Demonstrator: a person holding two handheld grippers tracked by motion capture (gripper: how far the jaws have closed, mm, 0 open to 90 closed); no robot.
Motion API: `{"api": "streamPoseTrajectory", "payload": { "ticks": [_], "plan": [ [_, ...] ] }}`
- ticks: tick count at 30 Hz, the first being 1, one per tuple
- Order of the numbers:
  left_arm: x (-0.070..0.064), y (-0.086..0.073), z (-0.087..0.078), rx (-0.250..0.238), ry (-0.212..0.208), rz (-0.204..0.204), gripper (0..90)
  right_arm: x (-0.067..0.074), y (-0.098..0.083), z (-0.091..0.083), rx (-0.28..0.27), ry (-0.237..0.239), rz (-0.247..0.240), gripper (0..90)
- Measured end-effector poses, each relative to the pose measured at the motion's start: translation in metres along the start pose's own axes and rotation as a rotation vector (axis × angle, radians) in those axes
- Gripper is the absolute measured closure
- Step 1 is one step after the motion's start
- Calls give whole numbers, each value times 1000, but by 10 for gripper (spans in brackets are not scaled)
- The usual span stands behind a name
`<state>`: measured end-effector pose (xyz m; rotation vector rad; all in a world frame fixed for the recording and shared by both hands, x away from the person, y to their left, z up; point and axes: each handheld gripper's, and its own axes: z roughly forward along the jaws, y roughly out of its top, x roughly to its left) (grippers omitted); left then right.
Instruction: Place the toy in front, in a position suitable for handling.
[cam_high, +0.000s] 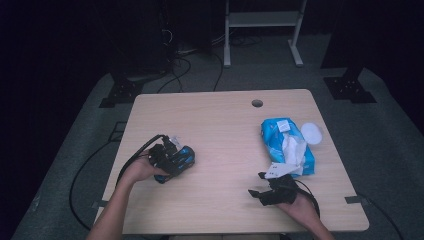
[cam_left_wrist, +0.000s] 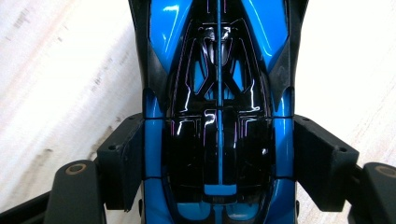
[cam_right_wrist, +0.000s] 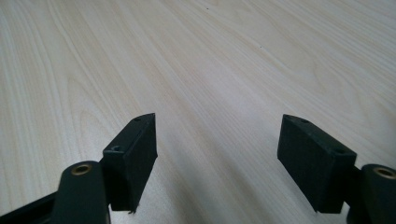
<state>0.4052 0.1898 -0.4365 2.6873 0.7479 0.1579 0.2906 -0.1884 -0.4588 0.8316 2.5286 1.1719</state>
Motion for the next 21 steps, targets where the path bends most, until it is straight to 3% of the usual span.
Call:
{"api": "streamPoseTrajectory", "payload": {
  "ticks": [3, 6, 10, 14, 21],
  "plan": [
    [-5, 7, -5, -13, 3, 16, 262, 0, 1, -1, -8, 0, 6, 275],
    [-19, 26, -12, -37, 6, 60, 262, -2, 1, -4, -16, -6, 10, 275],
    [-44, 56, -14, -54, -7, 153, 262, -5, 2, -14, -51, -24, 17, 275],
    [-78, 86, 2, -51, -40, 257, 262, -8, 1, -24, -92, -50, 38, 276],
    [-118, 110, 38, -18, -114, 350, 261, -18, 1, -52, -196, -169, 66, 285]
  ]
}}
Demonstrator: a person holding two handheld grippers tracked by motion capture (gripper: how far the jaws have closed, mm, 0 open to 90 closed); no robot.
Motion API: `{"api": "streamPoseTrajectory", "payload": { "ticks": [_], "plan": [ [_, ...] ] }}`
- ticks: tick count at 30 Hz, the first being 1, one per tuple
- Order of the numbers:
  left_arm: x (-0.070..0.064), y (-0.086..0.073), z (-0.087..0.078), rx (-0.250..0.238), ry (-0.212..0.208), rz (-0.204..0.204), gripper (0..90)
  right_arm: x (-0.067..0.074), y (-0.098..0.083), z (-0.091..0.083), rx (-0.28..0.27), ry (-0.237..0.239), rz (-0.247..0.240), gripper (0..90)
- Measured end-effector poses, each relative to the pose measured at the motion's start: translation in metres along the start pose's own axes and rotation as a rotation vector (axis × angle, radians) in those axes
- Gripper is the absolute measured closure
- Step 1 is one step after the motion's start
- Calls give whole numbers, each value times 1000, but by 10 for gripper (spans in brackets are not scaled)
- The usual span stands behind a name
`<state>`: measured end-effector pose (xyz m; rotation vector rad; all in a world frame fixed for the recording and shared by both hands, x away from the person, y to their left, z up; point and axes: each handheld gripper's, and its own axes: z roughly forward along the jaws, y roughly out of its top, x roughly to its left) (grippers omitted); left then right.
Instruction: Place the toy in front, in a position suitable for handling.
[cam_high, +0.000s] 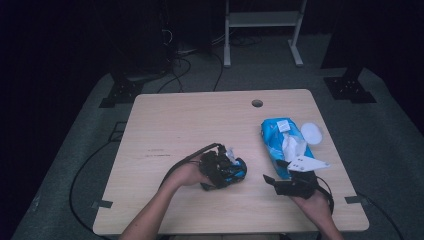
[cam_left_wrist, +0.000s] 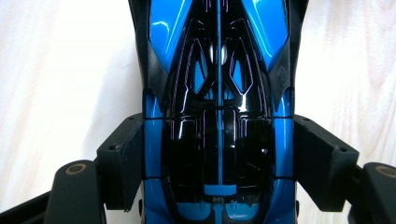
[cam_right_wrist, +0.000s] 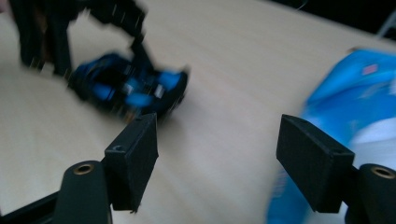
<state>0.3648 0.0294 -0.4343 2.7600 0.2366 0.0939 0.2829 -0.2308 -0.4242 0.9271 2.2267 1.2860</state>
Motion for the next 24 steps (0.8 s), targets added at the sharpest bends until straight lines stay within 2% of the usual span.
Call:
{"api": "streamPoseTrajectory", "payload": {
  "ticks": [2, 4, 5, 6, 8, 9, 11, 12, 13, 14, 15, 17, 18, 19, 21, 22, 24],
  "plan": [
    [-3, 4, 8, 18, -6, 14, 261, -6, 5, -9, -25, -59, -8, 286],
    [-4, 6, 17, 39, -8, 21, 261, -20, 9, -20, -43, -149, -2, 290],
    [-3, 7, 18, 25, -19, 17, 261, -25, 10, -23, -39, -178, 2, 290],
    [-3, 7, 17, 22, -26, 16, 261, -34, 11, -27, -24, -235, -9, 290],
    [-5, 8, 19, 30, -22, 30, 260, -45, 11, -29, -8, -286, -9, 297],
    [-4, 8, 19, 23, -27, 26, 260, -50, 11, -28, -2, -286, 2, 297],
    [-4, 7, 19, 17, -26, 28, 259, -64, 9, -17, 62, -272, 27, 298],
    [-5, 7, 17, 0, -20, 29, 258, -71, 7, -11, 82, -267, 51, 311],
    [-5, 5, 12, -41, -14, 24, 244, -78, 4, -6, 104, -265, 83, 325],
    [-5, 3, 7, -74, -13, 17, 188, -85, 1, -1, 125, -270, 106, 332],
    [-6, 0, 4, -102, -5, 11, 173, -90, -1, 2, 128, -265, 124, 349],
    [-8, -9, -4, -157, 27, -12, 133, -95, -3, 4, 125, -256, 153, 452],
    [-10, -15, -7, -183, 32, -26, 122, -95, -4, 4, 125, -246, 156, 514],
    [-13, -21, -9, -216, 45, -34, 122, -95, -5, 4, 121, -245, 154, 538],
    [-21, -36, -11, -264, 74, -44, 111, -95, -5, 6, 146, -254, 149, 670],
    [-26, -45, -12, -291, 107, -53, 111, -96, -5, 7, 152, -264, 144, 730],
    [-31, -58, -13, -328, 128, -70, 111, -98, -6, 5, 137, -247, 162, 856]
  ]
}}
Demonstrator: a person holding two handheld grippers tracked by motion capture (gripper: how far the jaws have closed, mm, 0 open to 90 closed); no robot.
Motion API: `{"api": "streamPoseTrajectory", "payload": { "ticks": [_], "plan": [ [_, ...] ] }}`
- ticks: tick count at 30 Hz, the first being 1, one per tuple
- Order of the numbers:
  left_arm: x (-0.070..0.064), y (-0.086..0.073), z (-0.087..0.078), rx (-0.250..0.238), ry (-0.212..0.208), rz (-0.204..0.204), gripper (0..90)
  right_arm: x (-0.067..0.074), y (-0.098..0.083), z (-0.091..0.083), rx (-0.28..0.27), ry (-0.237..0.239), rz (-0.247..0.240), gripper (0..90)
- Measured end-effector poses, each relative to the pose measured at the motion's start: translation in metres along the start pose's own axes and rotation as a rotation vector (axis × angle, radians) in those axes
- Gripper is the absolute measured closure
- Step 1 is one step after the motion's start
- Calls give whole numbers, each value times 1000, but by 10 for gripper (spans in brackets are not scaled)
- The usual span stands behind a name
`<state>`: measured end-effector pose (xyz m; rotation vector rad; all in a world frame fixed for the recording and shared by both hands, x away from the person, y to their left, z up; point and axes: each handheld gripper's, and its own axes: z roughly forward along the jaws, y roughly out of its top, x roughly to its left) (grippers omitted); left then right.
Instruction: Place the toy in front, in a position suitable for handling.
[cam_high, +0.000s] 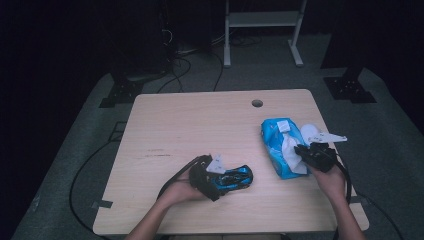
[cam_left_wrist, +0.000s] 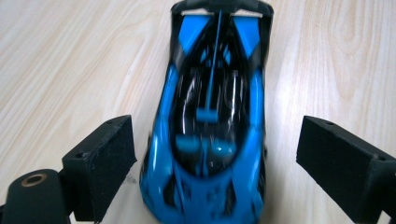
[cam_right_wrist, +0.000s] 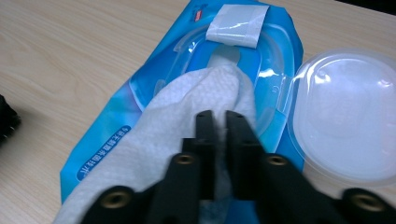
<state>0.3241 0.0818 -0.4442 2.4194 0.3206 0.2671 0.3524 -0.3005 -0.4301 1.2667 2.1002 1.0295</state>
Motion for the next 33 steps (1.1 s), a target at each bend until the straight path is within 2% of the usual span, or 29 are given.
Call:
{"api": "streamPoseTrajectory", "payload": {
  "ticks": [2, 5, 8, 9, 11, 15, 17, 19, 20, 21, 24, 26, 27, 30, 33],
  "plan": [
    [-3, -12, -6, -41, 34, -25, 112, -2, 1, -1, -10, 11, 20, 872],
    [-4, -23, -12, -54, 67, -30, 112, -4, 8, -9, -47, 34, 42, 879],
    [0, -25, -17, -72, 57, -57, 112, -2, 19, -22, -99, 42, 30, 881],
    [1, -26, -18, -92, 50, -67, 111, 0, 24, -27, -116, 47, 25, 882],
    [1, -27, -19, -98, 42, -70, 112, 3, 33, -36, -134, 50, 5, 883],
    [0, -30, -17, -74, 55, -50, 112, 13, 50, -57, -206, 96, -24, 884],
    [1, -32, -18, -74, 53, -58, 112, 24, 58, -73, -256, 134, -46, 884],
    [3, -33, -19, -88, 52, -64, 112, 38, 64, -85, -274, 187, -74, 883],
    [3, -34, -20, -92, 51, -63, 112, 44, 65, -88, -263, 198, -95, 883],
    [3, -34, -21, -94, 50, -62, 112, 57, 66, -91, -247, 215, -137, 882],
    [2, -34, -24, -104, 53, -53, 111, 86, 62, -96, -212, 285, -195, 882],
    [2, -35, -23, -110, 46, -53, 111, 100, 56, -94, -189, 341, -205, 882],
    [1, -35, -22, -111, 44, -54, 111, 109, 53, -90, -162, 383, -204, 882],
    [0, -34, -20, -100, 36, -42, 111, 127, 47, -74, -89, 438, -239, 881],
    [0, -34, -20, -105, 32, -43, 111, 135, 44, -53, -8, 501, -229, 880]
  ]
}}
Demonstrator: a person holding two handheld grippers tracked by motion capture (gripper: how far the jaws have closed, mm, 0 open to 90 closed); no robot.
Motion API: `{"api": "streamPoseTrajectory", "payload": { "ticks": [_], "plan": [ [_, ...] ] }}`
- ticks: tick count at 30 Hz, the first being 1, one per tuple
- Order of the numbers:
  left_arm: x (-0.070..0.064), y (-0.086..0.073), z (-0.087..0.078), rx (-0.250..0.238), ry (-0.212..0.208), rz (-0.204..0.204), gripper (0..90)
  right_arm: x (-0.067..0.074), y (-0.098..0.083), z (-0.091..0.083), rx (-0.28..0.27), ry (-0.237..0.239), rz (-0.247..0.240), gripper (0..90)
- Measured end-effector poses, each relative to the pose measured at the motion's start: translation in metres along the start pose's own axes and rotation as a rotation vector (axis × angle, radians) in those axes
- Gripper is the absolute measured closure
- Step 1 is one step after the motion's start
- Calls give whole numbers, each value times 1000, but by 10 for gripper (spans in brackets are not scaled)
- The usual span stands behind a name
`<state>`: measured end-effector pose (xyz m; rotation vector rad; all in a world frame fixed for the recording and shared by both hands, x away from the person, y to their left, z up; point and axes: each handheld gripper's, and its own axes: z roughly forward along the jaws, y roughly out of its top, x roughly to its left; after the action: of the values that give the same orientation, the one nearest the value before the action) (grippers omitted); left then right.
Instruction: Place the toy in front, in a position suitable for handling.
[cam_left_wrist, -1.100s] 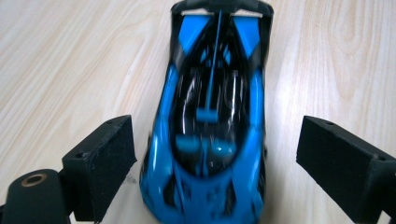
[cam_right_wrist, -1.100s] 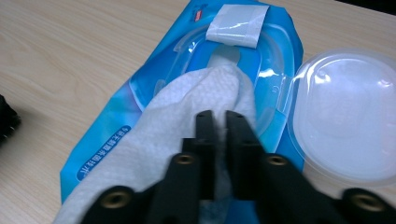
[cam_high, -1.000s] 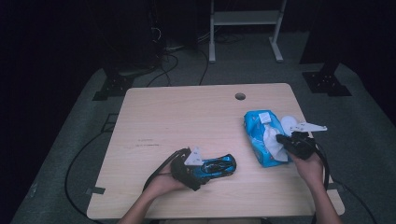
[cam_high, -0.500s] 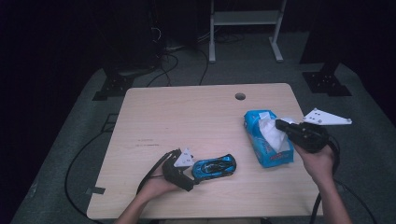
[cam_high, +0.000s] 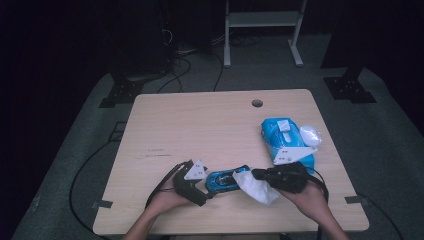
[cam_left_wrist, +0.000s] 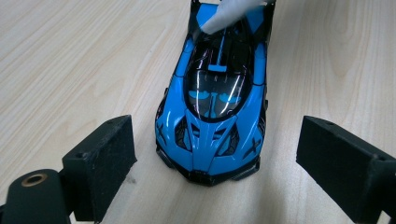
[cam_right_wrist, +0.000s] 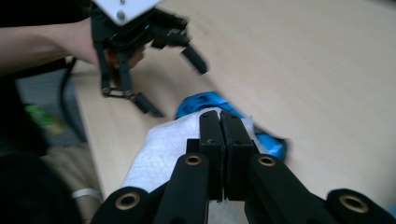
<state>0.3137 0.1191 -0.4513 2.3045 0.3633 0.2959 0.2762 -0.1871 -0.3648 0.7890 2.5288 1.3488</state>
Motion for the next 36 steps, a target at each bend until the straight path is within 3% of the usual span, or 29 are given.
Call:
{"api": "streamPoseTrajectory", "payload": {
  "ticks": [2, 6, 8, 10, 11, 14, 15, 19, 23, 25, 30, 36],
  "plan": [
    [2, 0, 0, -4, -6, 3, 112, -8, -1, 15, 41, 58, 37, 878],
    [5, -1, 2, -12, -6, -10, 112, -24, -3, 44, 99, 39, 48, 873],
    [5, -2, 2, -20, -7, -15, 121, -28, -5, 60, 138, -23, 13, 871],
    [5, -2, 3, -18, -11, -6, 139, -30, -8, 73, 134, -51, 1, 864],
    [4, -1, 4, -17, -10, -5, 140, -28, -11, 80, 115, -73, -36, 861],
    [2, -2, 6, -16, -18, 6, 188, -18, -19, 90, 78, -54, -104, 857],
    [2, -2, 7, -16, -18, 3, 188, -12, -22, 93, 86, -62, -156, 858],
    [2, -2, 6, -7, -15, 9, 188, -5, -31, 99, 115, -69, -232, 823],
    [4, -3, 5, -21, -13, -5, 188, -8, -36, 97, 102, -34, -194, 678],
    [4, -3, 6, -24, -18, -6, 188, -9, -40, 96, 107, -42, -193, 579],
    [5, -1, 14, -19, -54, -17, 162, -8, -47, 94, 80, -71, -206, 558],
    [7, 2, 28, 28, -69, -24, 103, 1, -47, 98, 84, -121, -251, 586]
  ]
}}
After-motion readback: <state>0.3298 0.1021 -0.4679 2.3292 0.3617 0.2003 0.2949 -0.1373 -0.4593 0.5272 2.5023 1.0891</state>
